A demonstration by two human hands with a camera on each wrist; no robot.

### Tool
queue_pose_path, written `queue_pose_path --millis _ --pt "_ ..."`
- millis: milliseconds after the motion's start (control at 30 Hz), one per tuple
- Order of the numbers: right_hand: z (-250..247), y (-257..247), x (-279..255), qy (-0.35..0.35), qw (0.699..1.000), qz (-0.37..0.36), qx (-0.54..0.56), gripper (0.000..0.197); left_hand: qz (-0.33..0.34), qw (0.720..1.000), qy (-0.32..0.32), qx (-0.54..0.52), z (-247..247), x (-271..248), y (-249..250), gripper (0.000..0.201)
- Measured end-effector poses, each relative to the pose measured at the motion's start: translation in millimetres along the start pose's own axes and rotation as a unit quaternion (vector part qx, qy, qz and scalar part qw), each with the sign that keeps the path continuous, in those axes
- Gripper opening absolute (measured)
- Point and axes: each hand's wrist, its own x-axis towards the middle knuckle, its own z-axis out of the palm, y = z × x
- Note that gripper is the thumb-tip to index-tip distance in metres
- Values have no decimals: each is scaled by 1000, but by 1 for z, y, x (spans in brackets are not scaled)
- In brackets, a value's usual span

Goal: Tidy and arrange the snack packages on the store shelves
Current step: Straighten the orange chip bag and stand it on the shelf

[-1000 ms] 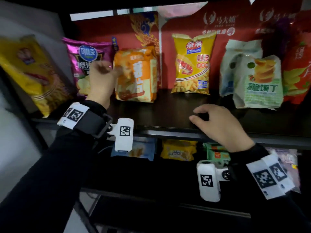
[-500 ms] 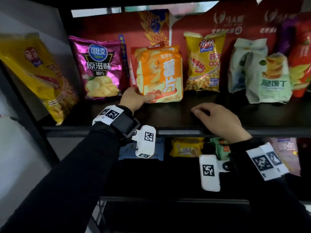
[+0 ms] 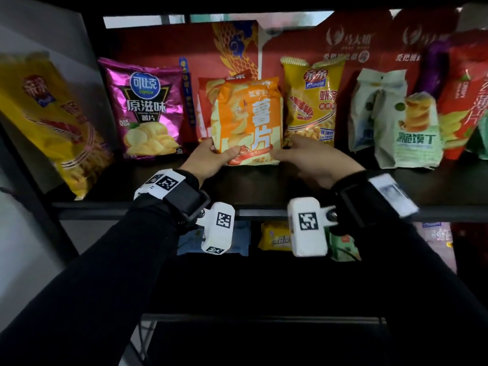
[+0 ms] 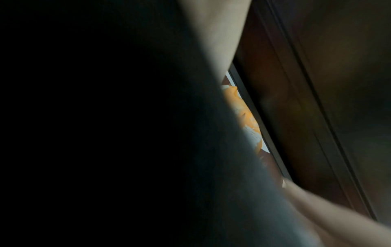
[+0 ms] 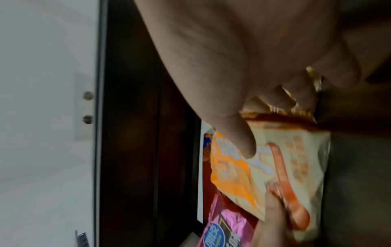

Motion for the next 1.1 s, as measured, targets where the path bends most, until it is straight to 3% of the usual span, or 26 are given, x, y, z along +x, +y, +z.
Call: queue_pose_path --millis 133,233,267,333,400,500,600,667,833,967,1100 --pt "18 -7 9 -8 998 26 51 31 40 999 -5 -17 1 -7 3 46" --pt "17 5 6 35 992 -31 116 19 83 991 29 -97 2 -14 12 68" --pt "14 7 3 51 987 -54 144 26 90 986 37 -132 2 -17 15 78" --pt "11 9 0 76 976 -87 186 61 96 978 42 -179 3 -22 20 87" --pt "13 7 -2 76 971 -102 205 81 97 977 21 -191 4 -27 24 83" --pt "17 7 -2 86 962 -126 225 66 100 979 -47 -173 6 -31 26 68" --pt "17 12 -4 115 948 -141 261 56 78 970 -89 -213 4 -37 29 79" --pt "15 14 -5 102 950 -155 250 54 80 967 -88 -226 2 -40 36 80" --pt "7 -5 -9 -1 955 -168 245 49 103 962 -16 -253 -6 -39 61 38" --pt "6 -17 -4 51 940 -193 277 34 99 961 -20 -259 -9 -34 74 35" --pt "7 -26 9 53 945 -188 264 38 75 953 -62 -286 -14 -22 80 38"
